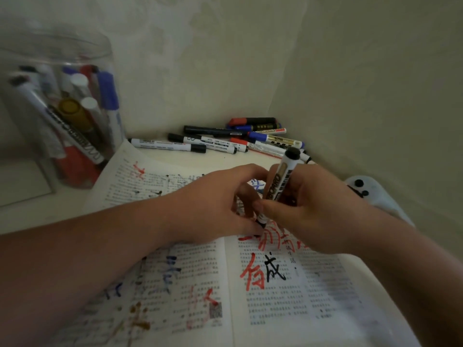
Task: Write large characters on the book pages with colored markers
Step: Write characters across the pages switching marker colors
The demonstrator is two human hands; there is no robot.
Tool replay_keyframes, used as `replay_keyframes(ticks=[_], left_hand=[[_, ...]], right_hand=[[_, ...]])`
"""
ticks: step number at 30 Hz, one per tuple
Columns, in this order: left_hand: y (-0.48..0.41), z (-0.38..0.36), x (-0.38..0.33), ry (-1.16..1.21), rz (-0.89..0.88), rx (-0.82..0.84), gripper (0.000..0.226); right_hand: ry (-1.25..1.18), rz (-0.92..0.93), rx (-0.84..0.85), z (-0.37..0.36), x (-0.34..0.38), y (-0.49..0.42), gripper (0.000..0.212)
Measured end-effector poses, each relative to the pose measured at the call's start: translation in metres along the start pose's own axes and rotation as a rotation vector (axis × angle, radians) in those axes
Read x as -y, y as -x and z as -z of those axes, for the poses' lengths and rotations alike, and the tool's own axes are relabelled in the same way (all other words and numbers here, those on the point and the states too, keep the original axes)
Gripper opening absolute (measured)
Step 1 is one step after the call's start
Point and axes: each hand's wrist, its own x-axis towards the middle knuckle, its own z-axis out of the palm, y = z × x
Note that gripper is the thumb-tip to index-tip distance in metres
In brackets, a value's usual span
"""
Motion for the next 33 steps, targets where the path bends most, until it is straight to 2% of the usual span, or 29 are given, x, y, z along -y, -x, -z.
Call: replay_keyframes(ticks=[4,7,8,10,11,13,15,17,20,22,24,25,27,30,31,33], left_hand=[[-0.001,-0.004,0.001,0.063,0.006,-0.042,0.053],[-0.004,-0.001,0.004,0.118,0.053,-0.047,0.039],[-0.004,0.000,0.004,0.137,0.073,-0.045,0.034],[-0.005,0.003,0.007,0.188,0.087,-0.046,0.029],[-0.006,0.004,0.007,0.216,0.087,-0.051,0.028],[-0.005,0.007,0.008,0.276,0.089,-0.068,0.025],[-0.004,0.011,0.009,0.338,0.092,-0.083,0.026],[-0.004,0.013,0.008,0.379,0.104,-0.085,0.035],[-0.002,0.015,0.009,0.400,0.102,-0.071,0.039],[-0.002,0.015,0.010,0.386,0.104,-0.053,0.035],[-0.003,0.016,0.011,0.359,0.107,-0.041,0.029],[-0.003,0.016,0.011,0.341,0.112,-0.041,0.025],[-0.002,0.015,0.012,0.288,0.110,-0.048,0.019],[-0.003,0.013,0.015,0.221,0.097,-0.044,0.022],[-0.003,0.013,0.015,0.215,0.092,-0.045,0.024],[-0.004,0.013,0.018,0.225,0.087,-0.035,0.025]], right_hand=[[-0.009,-0.043,-0.143,-0.005,-0.014,0.002,0.011],[-0.240,-0.048,-0.448,-0.009,-0.022,0.002,0.056],[-0.344,-0.035,-0.564,-0.010,-0.021,0.001,0.065],[-0.375,0.004,-0.635,-0.012,-0.013,-0.003,0.075],[-0.321,0.008,-0.617,-0.013,-0.011,-0.005,0.075],[-0.270,-0.017,-0.600,0.001,-0.015,-0.012,0.058],[-0.243,0.080,-0.563,0.016,-0.016,-0.020,0.042],[-0.273,0.209,-0.636,0.034,0.026,-0.040,0.046],[-0.413,0.450,-0.669,0.043,0.108,-0.083,0.036],[-0.466,0.508,-0.745,0.049,0.135,-0.103,0.048],[-0.448,0.589,-0.810,0.048,0.155,-0.124,0.029],[-0.413,0.613,-0.799,0.043,0.167,-0.134,0.022],[-0.356,0.632,-0.719,0.028,0.189,-0.147,0.021],[-0.119,0.492,-0.452,0.010,0.196,-0.167,0.015],[0.001,0.431,-0.350,0.005,0.192,-0.171,0.019],[0.169,0.367,-0.166,-0.003,0.183,-0.174,0.048]])
